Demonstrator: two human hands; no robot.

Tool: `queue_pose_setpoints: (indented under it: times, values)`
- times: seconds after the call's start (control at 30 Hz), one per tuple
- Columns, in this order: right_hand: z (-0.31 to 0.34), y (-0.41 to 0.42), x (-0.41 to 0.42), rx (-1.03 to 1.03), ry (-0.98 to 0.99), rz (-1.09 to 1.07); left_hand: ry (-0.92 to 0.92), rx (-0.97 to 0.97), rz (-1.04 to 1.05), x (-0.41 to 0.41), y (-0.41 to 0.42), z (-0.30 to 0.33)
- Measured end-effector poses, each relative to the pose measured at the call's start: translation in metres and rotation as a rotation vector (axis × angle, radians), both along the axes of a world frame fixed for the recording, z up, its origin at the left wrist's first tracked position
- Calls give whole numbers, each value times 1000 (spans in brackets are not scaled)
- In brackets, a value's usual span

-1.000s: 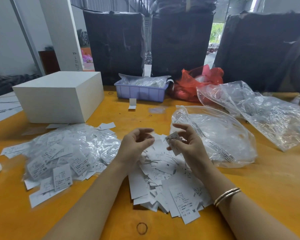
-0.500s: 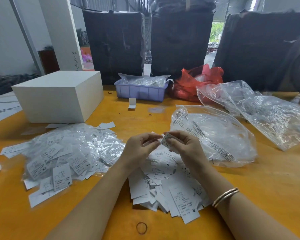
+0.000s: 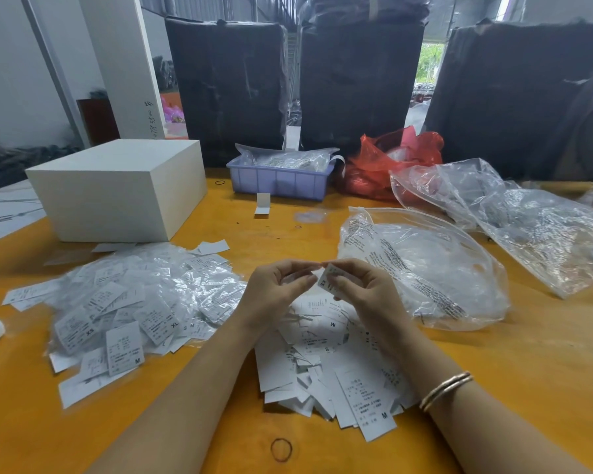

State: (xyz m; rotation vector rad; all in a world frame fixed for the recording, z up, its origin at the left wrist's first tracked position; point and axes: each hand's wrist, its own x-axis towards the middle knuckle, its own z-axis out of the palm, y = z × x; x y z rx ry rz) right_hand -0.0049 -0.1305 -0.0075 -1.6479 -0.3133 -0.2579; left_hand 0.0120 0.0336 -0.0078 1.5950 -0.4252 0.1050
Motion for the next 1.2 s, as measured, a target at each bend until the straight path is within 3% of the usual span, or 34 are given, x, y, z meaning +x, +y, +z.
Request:
queue_pose_setpoints:
  times: [0.27,0.63,0.83,1.03,1.2]
  values:
    - [1,1,-5,-250,-65,48,5,-8,3,0,-2,0]
    - [1,-4,-1,-256,-41,71,18,40,-35,1,-1,-3]
    - [-1,-5,2,45,134,87,24,-17,70,2,1,-1]
    - [5,-13,4,359,94,-95,29,-26,107,2,3,0]
    - [6,-6,1,293,49,-102,36,-61,121,0,1,1]
